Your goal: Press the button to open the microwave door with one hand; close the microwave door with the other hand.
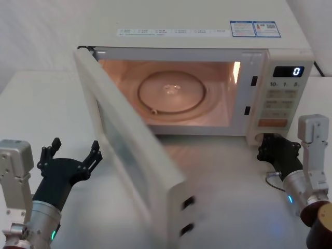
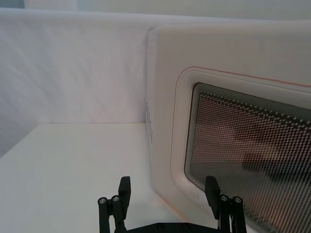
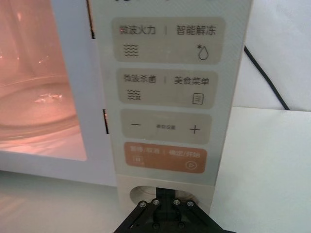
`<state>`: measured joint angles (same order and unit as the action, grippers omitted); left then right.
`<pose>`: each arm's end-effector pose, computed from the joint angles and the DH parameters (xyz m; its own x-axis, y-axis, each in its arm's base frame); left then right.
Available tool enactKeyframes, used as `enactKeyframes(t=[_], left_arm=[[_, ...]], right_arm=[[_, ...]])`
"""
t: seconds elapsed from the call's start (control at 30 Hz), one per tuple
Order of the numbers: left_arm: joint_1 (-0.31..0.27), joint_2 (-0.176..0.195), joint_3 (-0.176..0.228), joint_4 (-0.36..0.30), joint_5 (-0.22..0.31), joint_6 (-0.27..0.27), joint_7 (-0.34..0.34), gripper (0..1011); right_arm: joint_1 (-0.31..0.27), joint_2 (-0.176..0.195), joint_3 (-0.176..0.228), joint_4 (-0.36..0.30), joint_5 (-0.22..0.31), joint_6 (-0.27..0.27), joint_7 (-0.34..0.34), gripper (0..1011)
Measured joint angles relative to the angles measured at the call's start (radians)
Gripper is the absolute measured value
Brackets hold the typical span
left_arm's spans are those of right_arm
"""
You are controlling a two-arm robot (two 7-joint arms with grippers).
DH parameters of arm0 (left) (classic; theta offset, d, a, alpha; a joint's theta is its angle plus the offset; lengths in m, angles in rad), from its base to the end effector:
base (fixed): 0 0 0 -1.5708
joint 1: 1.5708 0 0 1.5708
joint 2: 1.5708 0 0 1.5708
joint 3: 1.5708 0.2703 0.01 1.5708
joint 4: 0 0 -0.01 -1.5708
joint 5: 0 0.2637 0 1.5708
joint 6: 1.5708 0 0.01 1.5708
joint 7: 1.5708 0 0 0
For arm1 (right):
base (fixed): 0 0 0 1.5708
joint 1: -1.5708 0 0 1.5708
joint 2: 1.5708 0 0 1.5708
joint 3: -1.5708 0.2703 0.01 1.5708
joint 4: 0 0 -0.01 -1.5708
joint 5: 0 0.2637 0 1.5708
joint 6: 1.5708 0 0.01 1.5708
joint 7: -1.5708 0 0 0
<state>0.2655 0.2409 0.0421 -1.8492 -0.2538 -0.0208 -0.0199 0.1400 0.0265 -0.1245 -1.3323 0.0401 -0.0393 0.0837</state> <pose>0.2131 0.0376 -0.2666 0.1245 0.9917 -0.0327 -0.9921 0.1239 -0.0176 0.3171 0.0248 -0.3038 0.1978 -0.9802 -0.0018 0.9782 0.1975 -0.0634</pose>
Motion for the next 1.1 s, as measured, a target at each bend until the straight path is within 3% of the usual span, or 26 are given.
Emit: enactKeyframes(t=[0.73,1.1], left_arm=[[0.0,0.0,0.0,0.0,0.0,0.0,0.0,1001],[0.0,0.0,0.0,0.0,0.0,0.0,0.0,1001]], right_arm=[[-0.155,0.06,0.003,-0.205,0.005,0.049,0.036,0],[-0.215,0.121,-0.011,-0.314,0.018,0.042,0.089,1]])
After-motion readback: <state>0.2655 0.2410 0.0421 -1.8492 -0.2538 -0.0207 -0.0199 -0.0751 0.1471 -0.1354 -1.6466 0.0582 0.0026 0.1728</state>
